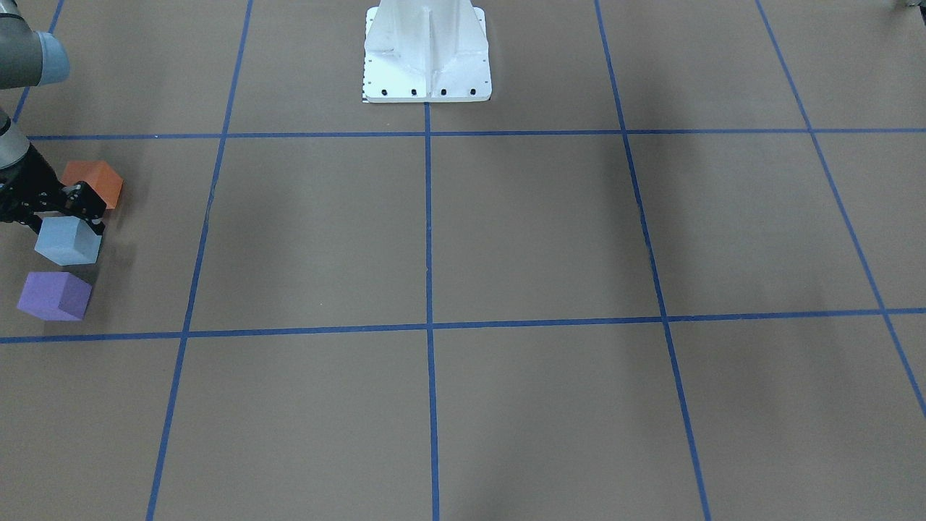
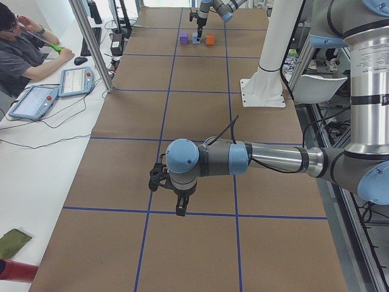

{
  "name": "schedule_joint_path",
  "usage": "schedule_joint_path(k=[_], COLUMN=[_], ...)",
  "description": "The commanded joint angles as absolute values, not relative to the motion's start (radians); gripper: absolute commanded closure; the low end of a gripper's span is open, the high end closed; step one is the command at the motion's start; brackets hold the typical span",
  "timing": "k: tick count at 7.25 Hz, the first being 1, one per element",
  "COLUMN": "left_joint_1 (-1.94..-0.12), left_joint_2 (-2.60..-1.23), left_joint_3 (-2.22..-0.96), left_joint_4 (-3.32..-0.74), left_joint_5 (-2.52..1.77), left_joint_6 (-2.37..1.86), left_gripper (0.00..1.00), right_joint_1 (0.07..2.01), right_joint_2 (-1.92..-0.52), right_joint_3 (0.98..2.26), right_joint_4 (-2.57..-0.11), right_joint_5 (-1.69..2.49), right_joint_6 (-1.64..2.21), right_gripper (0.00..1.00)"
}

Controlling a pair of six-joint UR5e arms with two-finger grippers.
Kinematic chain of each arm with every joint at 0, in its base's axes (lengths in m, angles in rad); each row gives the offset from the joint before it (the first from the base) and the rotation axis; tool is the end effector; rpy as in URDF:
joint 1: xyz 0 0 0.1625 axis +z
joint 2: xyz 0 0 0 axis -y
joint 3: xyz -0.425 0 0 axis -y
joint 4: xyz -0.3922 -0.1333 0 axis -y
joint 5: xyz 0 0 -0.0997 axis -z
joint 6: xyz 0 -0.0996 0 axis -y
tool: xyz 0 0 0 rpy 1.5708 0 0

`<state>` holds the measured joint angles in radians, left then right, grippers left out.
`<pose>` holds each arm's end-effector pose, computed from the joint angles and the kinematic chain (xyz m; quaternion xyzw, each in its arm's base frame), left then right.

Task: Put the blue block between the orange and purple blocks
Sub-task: 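Lower the cube into the gap between purple and orange cubes, open gripper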

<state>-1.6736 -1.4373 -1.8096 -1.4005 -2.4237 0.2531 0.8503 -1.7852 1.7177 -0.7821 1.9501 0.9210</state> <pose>-0.1020 -0.4205 0.6143 0.0441 0.4121 0.0549 0.9084 -0.2158 -0.3919 0.6079 0.1071 -0.3738 0.0258 0.9210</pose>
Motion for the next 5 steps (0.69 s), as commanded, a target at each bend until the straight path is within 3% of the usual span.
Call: schedule_joint_path(k=[1, 5], left_joint_1=[-1.675, -1.675], left_joint_2=[-1.437, -1.42], left_joint_3=[-1.819, -1.844], left_joint_4=[-1.399, -1.399], left_joint_5=[-2.424, -2.424], left_joint_6=[0.253, 0.253], left_gripper=[0.0, 0.0], right_joint_1=[0.883, 1.291], right_joint_2=[-1.79, -1.783], right_joint_3=[1.773, 1.784], right_joint_4=[-0.814, -1.158], right_joint_5=[1.998, 2.274], right_joint_6=[0.905, 0.307], right_gripper=[0.0, 0.0])
